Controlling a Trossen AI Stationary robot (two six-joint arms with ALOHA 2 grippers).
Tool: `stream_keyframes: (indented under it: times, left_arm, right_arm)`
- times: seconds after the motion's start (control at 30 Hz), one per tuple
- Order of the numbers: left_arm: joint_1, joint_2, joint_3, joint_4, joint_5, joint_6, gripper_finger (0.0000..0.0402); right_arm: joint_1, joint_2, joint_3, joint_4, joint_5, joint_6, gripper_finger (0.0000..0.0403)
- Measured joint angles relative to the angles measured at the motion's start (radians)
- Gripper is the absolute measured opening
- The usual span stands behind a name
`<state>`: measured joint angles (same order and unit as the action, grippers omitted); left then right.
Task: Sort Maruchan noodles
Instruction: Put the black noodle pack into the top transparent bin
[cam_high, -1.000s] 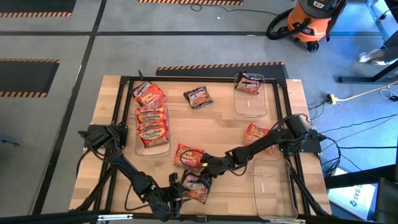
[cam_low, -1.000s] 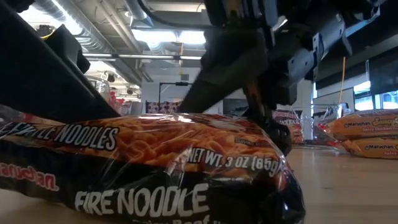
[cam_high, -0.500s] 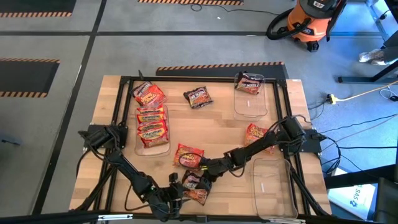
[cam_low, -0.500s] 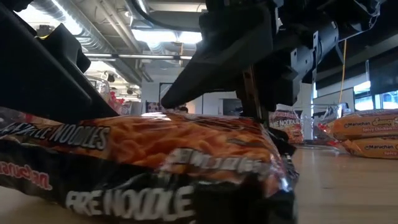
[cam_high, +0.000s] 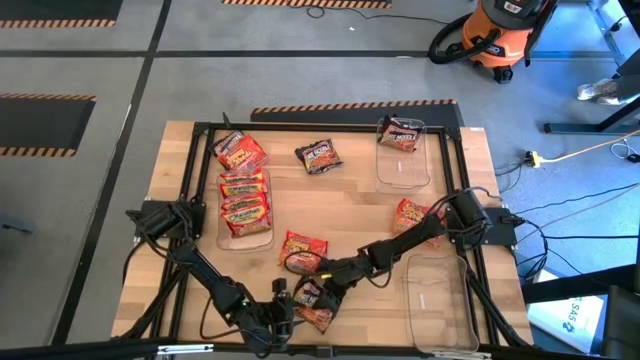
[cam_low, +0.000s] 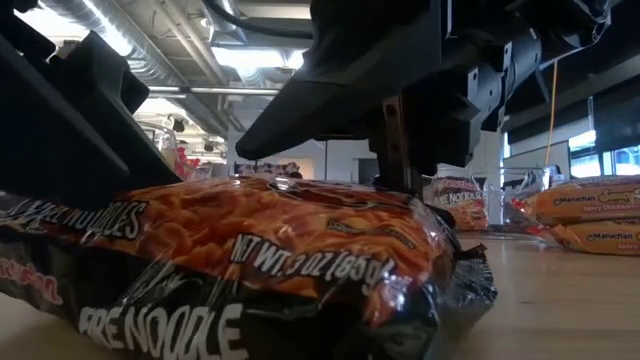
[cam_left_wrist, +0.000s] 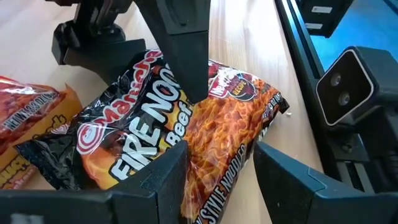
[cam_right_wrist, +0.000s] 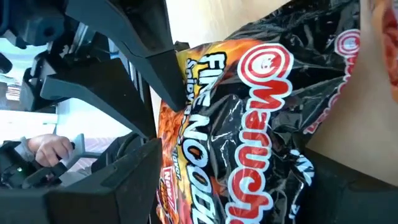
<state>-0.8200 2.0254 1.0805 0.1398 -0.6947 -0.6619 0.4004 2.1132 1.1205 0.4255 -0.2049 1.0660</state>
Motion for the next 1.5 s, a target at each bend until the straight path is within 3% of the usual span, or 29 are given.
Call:
stream_keyframes:
  times: [0.2,0.57,0.83,1.07,1.5]
  left_arm:
    - [0.001,0.001,0.0,0.001,-0.018,0.018,0.018]
    - [0.0,-0.001,0.0,0.004,-0.019,0.021,0.018]
    - [-0.017,-0.061,-0.003,-0.022,-0.013,0.07,0.018]
    - [-0.042,-0.164,-0.002,-0.189,0.004,0.042,0.018]
    - [-0.06,-0.335,-0.002,-0.333,0.006,0.033,0.018]
  right_arm:
    - [0.0,0.003,-0.001,0.031,-0.023,-0.016,0.0274]
    - [-0.002,0.003,-0.003,0.043,0.006,-0.04,0.0149]
    - [-0.002,0.001,0.0,0.06,-0.006,-0.079,0.0095]
    - [-0.002,-0.022,0.0,0.045,-0.024,-0.143,0.0051]
    - [-0.008,-0.223,0.0,-0.231,0.05,-0.417,0.0027]
